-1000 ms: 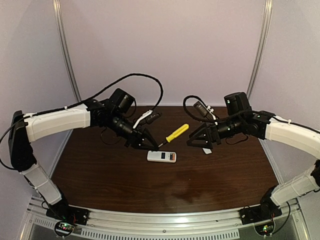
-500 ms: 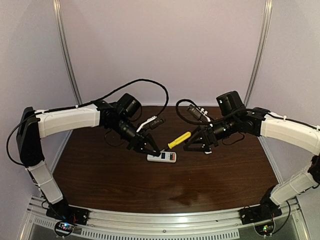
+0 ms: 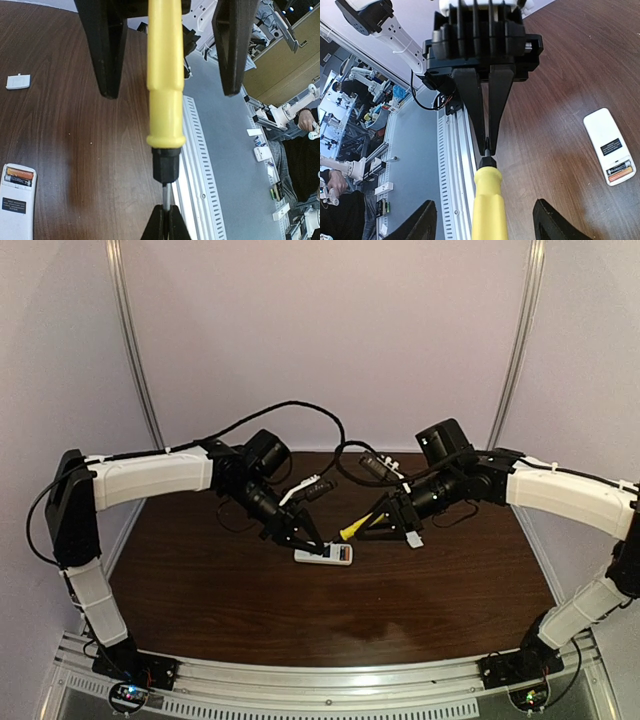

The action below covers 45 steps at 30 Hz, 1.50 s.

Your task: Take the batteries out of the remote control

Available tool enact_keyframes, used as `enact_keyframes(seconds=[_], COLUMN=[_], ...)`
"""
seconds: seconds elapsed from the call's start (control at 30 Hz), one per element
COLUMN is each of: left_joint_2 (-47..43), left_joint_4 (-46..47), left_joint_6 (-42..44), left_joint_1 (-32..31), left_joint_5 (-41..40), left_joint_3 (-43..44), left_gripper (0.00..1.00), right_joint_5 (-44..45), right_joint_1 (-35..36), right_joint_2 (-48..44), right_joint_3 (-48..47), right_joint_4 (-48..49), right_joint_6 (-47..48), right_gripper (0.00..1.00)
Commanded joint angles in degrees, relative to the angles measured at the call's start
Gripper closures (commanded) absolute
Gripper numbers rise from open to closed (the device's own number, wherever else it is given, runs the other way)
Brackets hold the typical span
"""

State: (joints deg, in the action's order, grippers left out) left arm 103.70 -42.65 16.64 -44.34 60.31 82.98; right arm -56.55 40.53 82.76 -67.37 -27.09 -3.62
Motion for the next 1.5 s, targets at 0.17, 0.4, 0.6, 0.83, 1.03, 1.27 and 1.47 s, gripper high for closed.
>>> enact_keyframes(seconds=[0.17, 0.4, 0.6, 0.83, 1.03, 1.27, 1.47], left_joint_2=[1.6, 2.2, 2.4, 2.8, 2.8, 2.8, 2.8], left_joint_4=[-0.5, -0.1, 0.2, 0.4, 0.4, 0.7, 0.8], left_joint_6=[1.5, 1.6, 1.5, 1.5, 1.4, 1.3, 1.1], left_joint_1=[0.3, 0.3, 0.3, 0.3, 0.3, 0.3, 0.3], left_joint_5=[0.6, -0.2, -0.3, -0.7, -0.7, -0.8, -0.8], left_joint_3=[1.9, 2.2, 2.2, 2.1, 2.0, 1.7, 1.6], left_gripper=[1.0, 1.0, 1.0, 1.0, 1.0, 1.0, 1.0], right_joint_5=[1.7, 2.6, 2.5, 2.7, 2.5, 2.1, 2.1], right_joint_1=[0.8, 0.7, 0.8, 0.8, 0.8, 0.8, 0.8], right_joint_2=[2.6, 3.9, 4.8, 5.3, 5.3, 6.0, 5.7], right_joint_3=[-2.9, -3.3, -3.7, -3.8, -3.8, -3.8, -3.9], right_joint_4=[-0.2, 0.4, -0.8, -1.1, -1.6, -3.4, -3.4], right_joint_6=[-0.4, -1.3, -0.8, -0.7, -0.6, 0.0, 0.2], right_gripper=[0.44, 0.53, 0.62, 0.67, 0.74, 0.75, 0.72])
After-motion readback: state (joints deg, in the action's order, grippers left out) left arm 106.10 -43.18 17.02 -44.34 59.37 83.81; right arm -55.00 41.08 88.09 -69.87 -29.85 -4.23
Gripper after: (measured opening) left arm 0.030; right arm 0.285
